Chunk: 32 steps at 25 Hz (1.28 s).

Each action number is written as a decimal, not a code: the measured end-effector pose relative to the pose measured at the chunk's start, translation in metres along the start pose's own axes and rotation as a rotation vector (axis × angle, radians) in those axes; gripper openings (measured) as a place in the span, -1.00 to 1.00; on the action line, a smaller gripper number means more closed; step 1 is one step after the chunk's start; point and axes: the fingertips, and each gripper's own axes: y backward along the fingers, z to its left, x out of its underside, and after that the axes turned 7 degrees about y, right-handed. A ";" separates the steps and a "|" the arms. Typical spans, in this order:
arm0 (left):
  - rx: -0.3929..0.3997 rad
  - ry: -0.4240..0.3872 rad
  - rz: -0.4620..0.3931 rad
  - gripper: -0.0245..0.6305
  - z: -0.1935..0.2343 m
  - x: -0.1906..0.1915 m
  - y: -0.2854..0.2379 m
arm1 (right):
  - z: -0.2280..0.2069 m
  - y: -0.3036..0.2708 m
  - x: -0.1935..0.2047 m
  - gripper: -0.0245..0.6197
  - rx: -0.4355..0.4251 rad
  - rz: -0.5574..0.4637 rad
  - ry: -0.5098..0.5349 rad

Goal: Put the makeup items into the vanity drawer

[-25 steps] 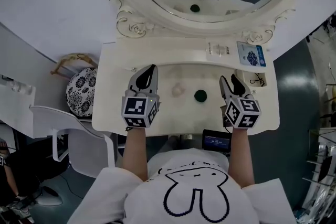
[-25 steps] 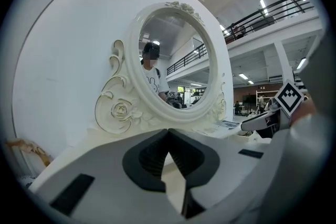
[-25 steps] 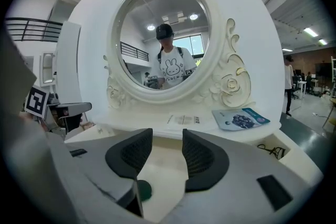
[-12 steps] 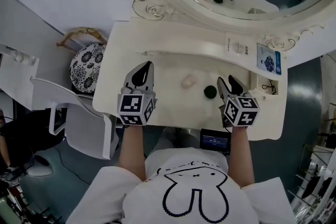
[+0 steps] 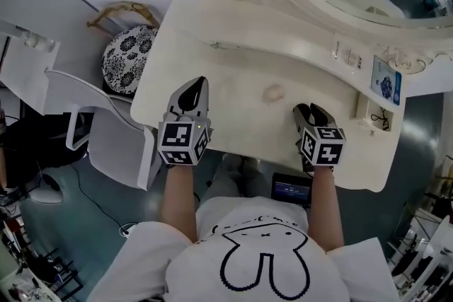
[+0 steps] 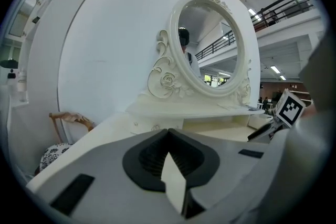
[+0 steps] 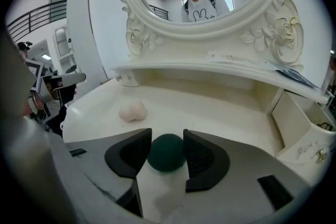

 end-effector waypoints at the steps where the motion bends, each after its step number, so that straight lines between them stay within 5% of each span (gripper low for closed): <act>1: -0.004 0.003 0.003 -0.86 0.001 0.003 0.002 | 0.001 -0.001 0.007 -0.36 0.005 0.022 0.009; 9: -0.030 0.015 0.011 -0.86 0.009 0.015 0.015 | 0.002 -0.004 0.016 -0.40 0.023 0.016 0.035; 15: -0.025 0.008 0.000 -0.86 0.006 0.011 0.018 | -0.005 -0.004 0.017 -0.78 0.018 0.035 0.021; 24: 0.011 -0.013 -0.052 -0.86 -0.012 -0.020 0.008 | -0.014 0.014 0.002 -0.79 0.005 -0.011 -0.045; 32: 0.085 -0.044 -0.103 -0.86 -0.047 -0.052 -0.010 | -0.042 0.048 -0.045 -0.78 0.044 -0.160 -0.061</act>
